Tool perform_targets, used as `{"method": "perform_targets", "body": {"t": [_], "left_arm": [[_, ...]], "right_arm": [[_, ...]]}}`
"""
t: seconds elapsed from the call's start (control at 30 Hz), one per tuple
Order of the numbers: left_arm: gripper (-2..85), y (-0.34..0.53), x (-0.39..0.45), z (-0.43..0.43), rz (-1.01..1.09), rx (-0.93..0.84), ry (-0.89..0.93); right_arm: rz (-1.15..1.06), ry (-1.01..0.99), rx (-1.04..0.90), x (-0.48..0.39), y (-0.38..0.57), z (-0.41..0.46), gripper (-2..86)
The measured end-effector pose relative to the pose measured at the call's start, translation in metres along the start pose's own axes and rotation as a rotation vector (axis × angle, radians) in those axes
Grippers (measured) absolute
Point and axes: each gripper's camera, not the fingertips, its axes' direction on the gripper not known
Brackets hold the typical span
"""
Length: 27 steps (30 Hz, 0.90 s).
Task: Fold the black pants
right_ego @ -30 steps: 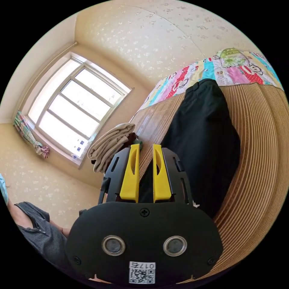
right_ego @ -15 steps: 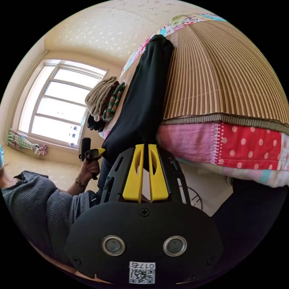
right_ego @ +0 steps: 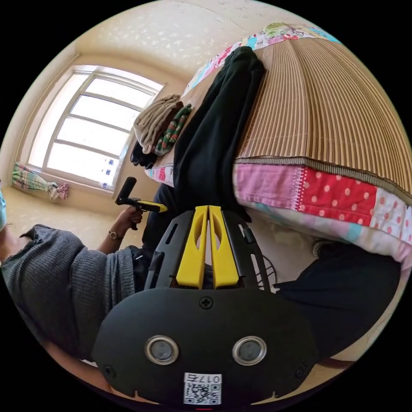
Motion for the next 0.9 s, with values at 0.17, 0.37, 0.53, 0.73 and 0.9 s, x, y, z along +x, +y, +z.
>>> {"method": "perform_targets", "body": {"t": [0.17,0.37,0.53,0.73,0.9], "left_arm": [[6.7,-0.005,0.014,-0.024,0.015,0.222,0.055],[11.0,-0.027,0.018,-0.037,0.030,0.389,-0.001],[11.1,-0.038,0.023,-0.028,0.041,0.372,-0.080],[9.9,-0.036,0.022,-0.025,0.033,0.381,-0.087],[3.7,-0.040,0.022,-0.032,0.037,0.348,-0.055]], "right_arm": [[-0.046,-0.026,0.074,0.003,-0.059,0.007,5.8],[0.000,-0.017,0.013,0.023,-0.116,0.045,9.1],[0.007,0.040,0.077,0.006,-0.099,0.052,9.2],[-0.023,0.088,0.095,-0.015,-0.068,0.073,9.1],[-0.017,0.106,-0.003,-0.018,-0.081,0.072,4.6]]}}
